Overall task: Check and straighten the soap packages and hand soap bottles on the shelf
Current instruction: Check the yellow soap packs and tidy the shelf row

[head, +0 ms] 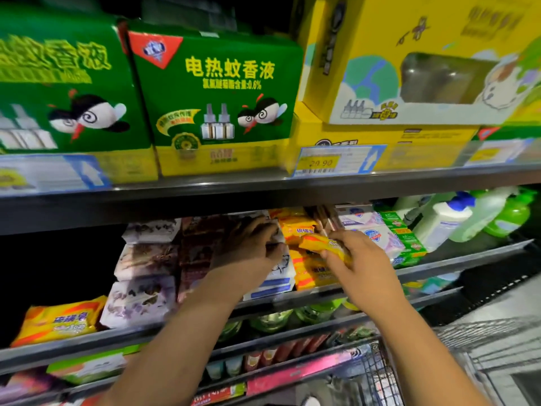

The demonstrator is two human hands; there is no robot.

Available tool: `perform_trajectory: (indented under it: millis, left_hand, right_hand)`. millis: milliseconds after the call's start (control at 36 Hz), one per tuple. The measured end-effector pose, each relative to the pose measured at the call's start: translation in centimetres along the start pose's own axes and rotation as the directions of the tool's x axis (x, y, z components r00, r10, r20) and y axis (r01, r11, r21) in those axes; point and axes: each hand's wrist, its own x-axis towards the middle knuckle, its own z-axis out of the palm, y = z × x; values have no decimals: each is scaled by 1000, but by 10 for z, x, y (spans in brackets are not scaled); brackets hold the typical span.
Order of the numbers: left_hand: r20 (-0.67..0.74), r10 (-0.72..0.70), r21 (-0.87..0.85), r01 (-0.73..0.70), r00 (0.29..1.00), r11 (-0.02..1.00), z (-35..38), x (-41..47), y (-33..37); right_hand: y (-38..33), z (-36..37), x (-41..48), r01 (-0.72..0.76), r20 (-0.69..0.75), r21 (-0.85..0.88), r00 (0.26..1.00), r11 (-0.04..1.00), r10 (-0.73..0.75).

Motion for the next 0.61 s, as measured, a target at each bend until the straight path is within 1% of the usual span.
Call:
perform_trajectory:
  millis: [56,83,139,194,222,278,306,333,361,417,472,500,528,583,611]
  left_hand:
    - [24,6,-52,-5,1000,999,-5,1,0]
    - [18,25,-75,-24,1000,997,-7,0,0]
    - [-23,101,-113,-103,995,988,-12,-6,1]
    - [-64,256,-188,-263,965,946,-15,-15,1]
    - [-68,348,-232,-354,935,906,-16,-20,1]
    - [-70,490,-299,-487,869,821,-14,-31,1]
    - [-96,538,-293,-541,837,789,-13,-35,2]
    - [-141,572,-273,-587,808,762,-12,-39,3]
    - [-197,597,-260,-628,778,733,-12,-43,3]
    - [-293,631,-260,-695,718,670,-9,-50,2]
    - [-323,661,-267,-736,677,623,-5,-54,-2]
    - [-316,666,-287,-737,675,611,-3,-57,-4]
    - [-303,659,-315,-725,689,613,-1,-59,-6]
    - [-283,616,-349,-677,736,648,3,-64,-8]
    - [-269,588,-362,-646,763,672,3,-67,-8]
  right_hand:
    - [-4,-6,-10,-39,-20,156,999,987,43]
    - [-7,-9,-15,-82,-8,253,996,964,87]
    - [-14,-14,-24,-185,51,454,982,871,182]
    - [-23,-17,-33,-268,116,623,961,735,251]
    - [-28,-19,-37,-304,157,700,948,647,277]
    - [-38,-22,-45,-377,259,814,916,442,305]
    - [-42,-22,-50,-411,313,843,900,348,305]
    - [-46,-23,-54,-442,361,853,884,278,298]
    - [-51,-23,-57,-475,408,850,867,229,285]
    - [-58,-23,-63,-535,483,824,835,186,264]
    - [-64,-22,-68,-575,523,802,806,160,277]
    - [-65,-21,-71,-586,532,798,794,140,294]
    - [-65,-21,-74,-589,533,799,788,122,309]
    - [-63,-20,-79,-569,517,815,800,112,303]
    - [-62,-19,-82,-547,496,827,819,130,289]
